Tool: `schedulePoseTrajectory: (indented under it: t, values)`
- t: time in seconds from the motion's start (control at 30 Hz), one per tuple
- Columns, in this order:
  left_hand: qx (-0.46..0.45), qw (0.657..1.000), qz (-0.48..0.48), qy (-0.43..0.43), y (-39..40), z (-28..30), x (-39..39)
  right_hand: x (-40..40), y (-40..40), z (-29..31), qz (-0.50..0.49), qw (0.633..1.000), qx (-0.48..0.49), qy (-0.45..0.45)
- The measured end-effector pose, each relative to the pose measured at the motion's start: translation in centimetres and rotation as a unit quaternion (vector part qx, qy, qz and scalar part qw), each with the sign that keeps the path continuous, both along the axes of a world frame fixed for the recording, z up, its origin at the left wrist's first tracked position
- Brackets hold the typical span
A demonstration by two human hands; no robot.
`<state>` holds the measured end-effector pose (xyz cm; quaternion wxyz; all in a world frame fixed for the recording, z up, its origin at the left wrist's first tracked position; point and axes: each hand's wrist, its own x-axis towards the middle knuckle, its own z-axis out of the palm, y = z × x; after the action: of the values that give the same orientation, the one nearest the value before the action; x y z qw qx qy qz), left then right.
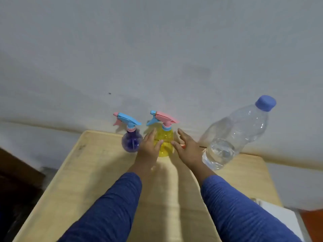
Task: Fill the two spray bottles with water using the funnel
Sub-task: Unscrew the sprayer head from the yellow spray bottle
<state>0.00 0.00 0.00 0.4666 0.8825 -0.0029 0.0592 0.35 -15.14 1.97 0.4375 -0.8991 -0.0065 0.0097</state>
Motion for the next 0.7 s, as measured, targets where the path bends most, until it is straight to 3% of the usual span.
schedulePoseTrajectory:
  t: [0.2, 0.37, 0.7]
  values:
    - [-0.076, 0.996, 0.005, 0.054, -0.8, -0.5, 1.4, 0.8, 0.6, -0.9, -0.001, 0.999, 0.037, -0.013]
    - [-0.085, 0.995, 0.015, 0.041, -0.9, -0.7, 1.0, 0.5, 1.3, -1.9, -0.016, 0.997, 0.072, -0.030]
    - [-0.079, 0.996, 0.013, 0.026, 1.3, 0.1, -8.1, -8.8, 2.6, -1.2, -0.059, 0.992, 0.107, -0.017]
